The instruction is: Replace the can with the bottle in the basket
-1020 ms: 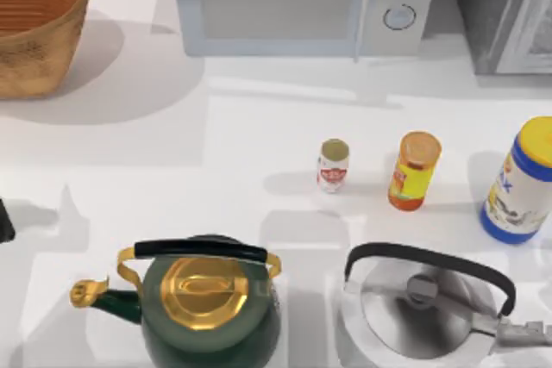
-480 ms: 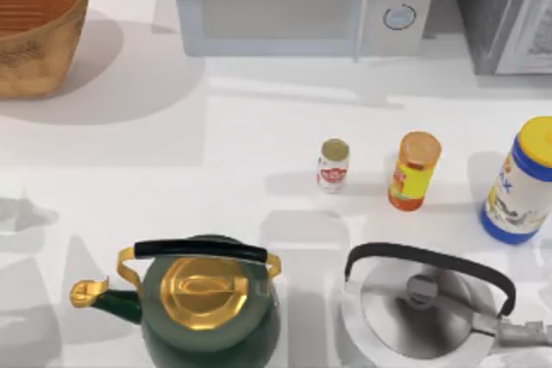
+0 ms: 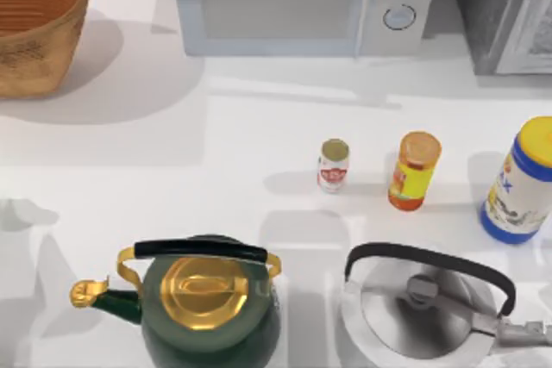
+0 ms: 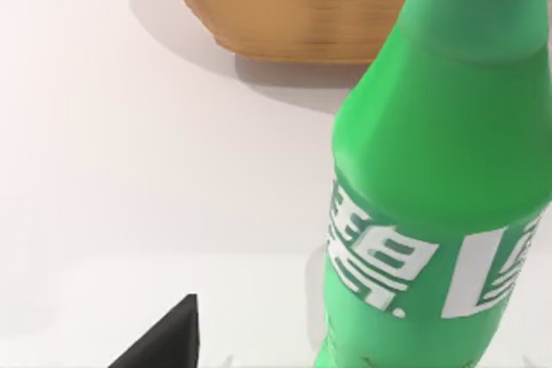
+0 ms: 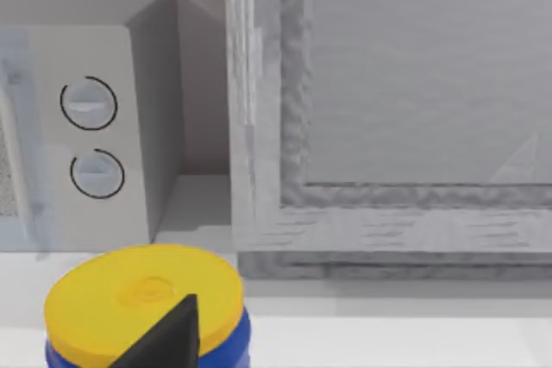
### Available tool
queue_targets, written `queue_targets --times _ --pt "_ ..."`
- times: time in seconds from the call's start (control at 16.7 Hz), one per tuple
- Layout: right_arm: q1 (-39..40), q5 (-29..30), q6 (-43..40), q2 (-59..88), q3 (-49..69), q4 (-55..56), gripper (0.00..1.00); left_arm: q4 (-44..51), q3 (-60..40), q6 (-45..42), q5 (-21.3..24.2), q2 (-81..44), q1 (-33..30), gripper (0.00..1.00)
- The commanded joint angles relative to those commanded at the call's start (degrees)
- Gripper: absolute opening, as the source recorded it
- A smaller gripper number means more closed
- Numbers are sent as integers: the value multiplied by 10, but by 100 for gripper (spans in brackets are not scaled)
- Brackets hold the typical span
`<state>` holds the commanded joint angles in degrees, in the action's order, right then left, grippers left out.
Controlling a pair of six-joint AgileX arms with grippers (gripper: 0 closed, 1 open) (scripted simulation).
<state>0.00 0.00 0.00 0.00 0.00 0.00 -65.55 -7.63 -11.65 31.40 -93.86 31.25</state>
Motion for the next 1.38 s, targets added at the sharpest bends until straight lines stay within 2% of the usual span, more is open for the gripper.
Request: queue_targets --times 0.24,0.54,0.78,1.02,1.38 --pt "0 0 0 0 0 0 100 -2 -6 4 -9 -8 -11 100" --pt "0 0 0 0 0 0 100 -23 -67 26 -63 -78 -68 100" --pt "0 0 0 0 0 0 100 -58 -105 29 -69 -150 -76 100" --pt "0 0 0 0 0 0 100 -60 -108 29 -70 -154 -77 100" --pt "0 0 0 0 0 0 100 -60 -108 29 -70 -154 -77 55"
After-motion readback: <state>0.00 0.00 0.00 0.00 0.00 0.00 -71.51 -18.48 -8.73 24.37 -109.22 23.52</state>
